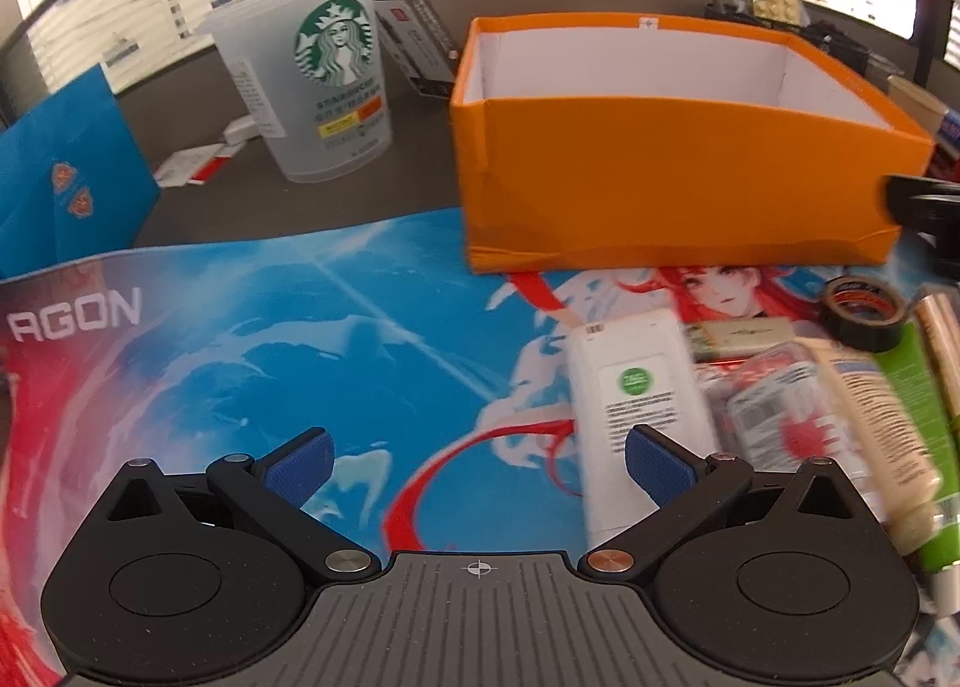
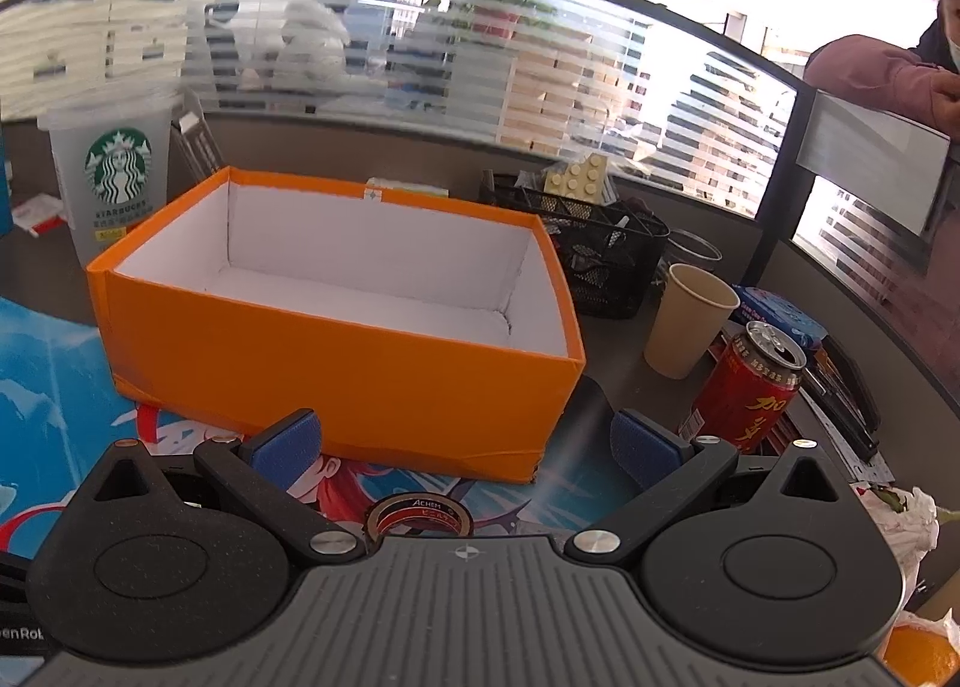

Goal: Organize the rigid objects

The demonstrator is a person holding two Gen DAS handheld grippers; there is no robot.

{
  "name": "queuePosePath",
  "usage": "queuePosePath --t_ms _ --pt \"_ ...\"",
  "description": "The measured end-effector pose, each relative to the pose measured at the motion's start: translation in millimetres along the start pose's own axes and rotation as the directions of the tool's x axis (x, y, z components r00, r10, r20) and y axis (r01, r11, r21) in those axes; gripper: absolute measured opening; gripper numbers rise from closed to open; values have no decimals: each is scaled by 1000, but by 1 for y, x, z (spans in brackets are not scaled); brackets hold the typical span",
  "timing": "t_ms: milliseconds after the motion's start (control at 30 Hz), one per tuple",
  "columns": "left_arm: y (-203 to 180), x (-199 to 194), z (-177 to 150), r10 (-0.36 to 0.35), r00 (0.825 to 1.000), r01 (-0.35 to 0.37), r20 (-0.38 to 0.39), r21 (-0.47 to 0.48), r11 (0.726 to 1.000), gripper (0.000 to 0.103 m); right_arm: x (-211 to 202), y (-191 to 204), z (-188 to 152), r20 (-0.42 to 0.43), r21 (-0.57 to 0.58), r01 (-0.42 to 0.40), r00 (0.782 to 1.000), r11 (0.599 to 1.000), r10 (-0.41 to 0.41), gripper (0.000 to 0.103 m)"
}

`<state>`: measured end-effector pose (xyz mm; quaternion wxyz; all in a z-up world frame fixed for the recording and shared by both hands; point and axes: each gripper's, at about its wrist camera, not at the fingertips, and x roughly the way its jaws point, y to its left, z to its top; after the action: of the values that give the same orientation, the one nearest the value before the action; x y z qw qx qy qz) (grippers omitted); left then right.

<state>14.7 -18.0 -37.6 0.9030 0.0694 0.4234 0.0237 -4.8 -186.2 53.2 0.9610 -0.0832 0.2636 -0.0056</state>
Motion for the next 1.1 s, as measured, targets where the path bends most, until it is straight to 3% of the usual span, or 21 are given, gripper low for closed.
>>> queuePosePath --t_ms 67,233,400,467,600,800,933,1033,1100 --pt "3 3 -3 33 999 -33 2 -4 999 103 -5 -14 -12 20 42 -19 1000 999 18 103" --pt "6 4 -5 35 999 -35 15 -26 999 103 -18 -51 -48 24 116 -36 999 993 34 103" --pt "2 3 -2 -2 1000 3 27 -38 999 103 -21 -62 -70 -30 108 0 1000 994 3 103" --pt "-4 4 -2 19 999 -18 47 -23 1000 103 -21 -66 -78 -34 98 46 998 994 -43 103" --pt "-11 5 0 48 996 -47 77 -6 999 103 -11 -72 -86 -74 86 60 996 995 -54 103" --pt "-16 6 -6 73 984 -77 160 18 997 103 -8 -80 -90 -61 109 26 998 994 -20 103" --pt "-9 8 -8 98 983 -99 158 -4 995 103 -11 -73 -91 -50 95 -10 999 995 15 103" --pt "-14 16 -14 170 978 -178 122 65 982 103 -11 -63 -92 -50 55 -16 999 998 19 103" --pt "-13 13 -18 170 975 -181 142 64 981 103 -9 -56 -96 -59 23 -25 998 999 26 103"
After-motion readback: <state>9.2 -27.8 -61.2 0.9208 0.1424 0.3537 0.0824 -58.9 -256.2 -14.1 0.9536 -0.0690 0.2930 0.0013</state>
